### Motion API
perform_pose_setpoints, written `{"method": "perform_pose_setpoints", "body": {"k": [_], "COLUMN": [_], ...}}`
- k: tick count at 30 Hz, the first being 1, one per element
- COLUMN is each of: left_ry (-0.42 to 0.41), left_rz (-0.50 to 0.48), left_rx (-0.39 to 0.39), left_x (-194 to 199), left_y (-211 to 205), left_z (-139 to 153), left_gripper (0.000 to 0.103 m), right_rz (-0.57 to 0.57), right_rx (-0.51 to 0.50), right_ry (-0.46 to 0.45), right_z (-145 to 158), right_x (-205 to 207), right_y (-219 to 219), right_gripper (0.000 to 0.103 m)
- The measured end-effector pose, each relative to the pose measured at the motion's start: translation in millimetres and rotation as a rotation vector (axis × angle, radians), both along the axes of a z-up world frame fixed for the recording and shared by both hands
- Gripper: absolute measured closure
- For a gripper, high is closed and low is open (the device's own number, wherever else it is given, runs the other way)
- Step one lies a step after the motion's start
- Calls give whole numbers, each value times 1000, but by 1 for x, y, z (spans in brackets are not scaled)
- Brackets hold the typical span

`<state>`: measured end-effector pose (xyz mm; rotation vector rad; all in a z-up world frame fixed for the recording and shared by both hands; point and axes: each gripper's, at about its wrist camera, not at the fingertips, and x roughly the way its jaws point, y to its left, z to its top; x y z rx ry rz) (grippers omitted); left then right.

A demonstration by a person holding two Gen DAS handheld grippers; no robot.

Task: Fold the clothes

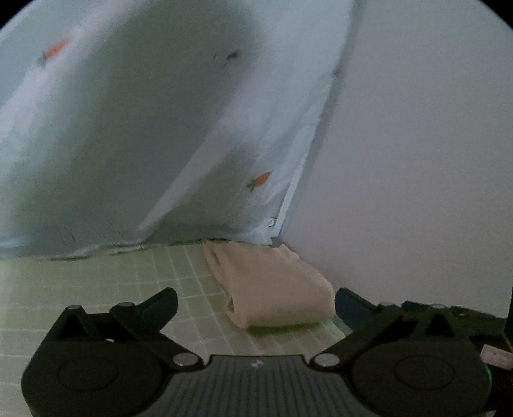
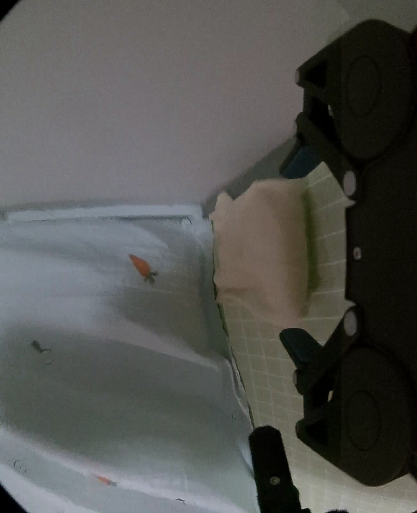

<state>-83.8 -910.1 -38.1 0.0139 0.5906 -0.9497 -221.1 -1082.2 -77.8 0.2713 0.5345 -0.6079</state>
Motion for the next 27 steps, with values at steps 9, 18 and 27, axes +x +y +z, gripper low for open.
{"method": "perform_pose_setpoints", "body": {"k": [9,18,27], "left_ry": [-27,-81,-105], "left_rz": [-11,-28,-45], "left_rx": [22,64,53], "left_x": [-56,-98,-121], "left_y": [70,104,110], "left_z": [7,5,7], "left_gripper": [0,0,0], "right_rz": [-64,-82,-82], "right_rx": [-16,18,-9], "right_ry": [-35,8,-1], "right_z": [6,-5,-1], "right_x": [-79,-124,-146], "right_y": [91,124,132], "right_gripper": [0,0,0]}}
